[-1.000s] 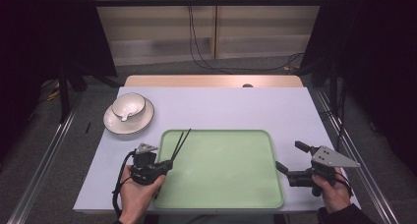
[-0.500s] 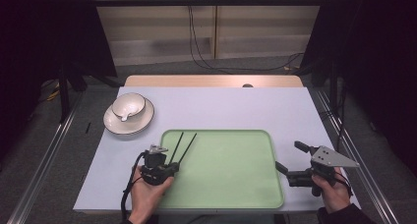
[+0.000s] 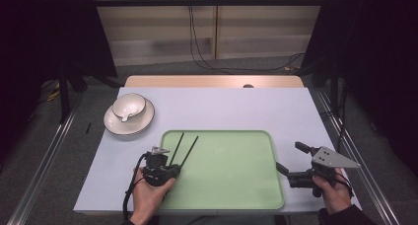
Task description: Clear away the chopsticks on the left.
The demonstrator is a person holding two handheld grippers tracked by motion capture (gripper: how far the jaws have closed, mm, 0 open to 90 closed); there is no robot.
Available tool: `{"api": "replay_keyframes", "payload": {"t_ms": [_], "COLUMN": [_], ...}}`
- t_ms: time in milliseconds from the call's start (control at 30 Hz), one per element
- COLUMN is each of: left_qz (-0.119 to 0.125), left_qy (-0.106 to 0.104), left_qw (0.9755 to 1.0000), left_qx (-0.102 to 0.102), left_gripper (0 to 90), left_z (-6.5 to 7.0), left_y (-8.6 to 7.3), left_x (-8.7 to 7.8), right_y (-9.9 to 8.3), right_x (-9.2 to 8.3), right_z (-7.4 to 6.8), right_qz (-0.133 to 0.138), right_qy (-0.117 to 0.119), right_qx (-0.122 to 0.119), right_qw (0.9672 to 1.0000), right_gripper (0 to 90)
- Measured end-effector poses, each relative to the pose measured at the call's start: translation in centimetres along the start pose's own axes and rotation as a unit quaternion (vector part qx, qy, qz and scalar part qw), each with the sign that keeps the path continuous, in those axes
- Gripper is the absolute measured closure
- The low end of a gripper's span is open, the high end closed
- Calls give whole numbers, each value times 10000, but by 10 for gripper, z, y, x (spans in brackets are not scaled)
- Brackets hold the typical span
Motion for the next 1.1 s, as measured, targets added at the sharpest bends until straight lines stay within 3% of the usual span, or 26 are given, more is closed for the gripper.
{"api": "replay_keyframes", "payload": {"t_ms": [133,267,433,533,600,667,733,833,933,967,1100], "left_qz": [86,493,927,1177,1303,1467,1741,1894,1964,1995,2285], "left_qy": [-197,-501,-493,-317,-315,-339,-283,-365,-284,-287,187], "left_qw": [9998,9973,9933,9898,9882,9845,9793,9725,9712,9695,9649], "left_qx": [59,201,488,734,737,895,991,1302,1320,1397,1284], "left_gripper": [772,609,352,206,133,101,48,32,27,27,16], "left_z": [-2,-3,-3,-7,-10,-15,-20,-26,-32,-34,-43], "left_y": [1,6,13,14,13,9,4,-6,-15,-18,-31], "left_x": [-1,-7,-21,-32,-40,-48,-58,-69,-81,-85,-98], "right_y": [0,0,0,1,1,1,1,1,1,1,1], "right_x": [0,0,0,-1,-1,-1,-1,-1,-1,-2,-3], "right_z": [0,0,0,0,0,1,0,1,0,1,2], "right_qz": [-1,8,27,36,50,50,52,49,79,55,110], "right_qy": [-1,6,-7,-1,-22,-25,-20,-26,-21,-25,-70], "right_qx": [-4,0,33,25,24,30,38,20,14,22,118], "right_qw": [10000,10000,10000,10000,10000,10000,10000,10000,10000,10000,9998], "right_gripper": [31,31,31,31,31,31,31,31,31,29,29]}}
Point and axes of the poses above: each handheld gripper's, and its own axes: x roughly forward along the jaws, y roughly out of its top, z roughly to its right, the point moved 2 cm from there along x, roughly forward along the jaws, and after that the axes turned 10 degrees about x, right-handed, at the moved point
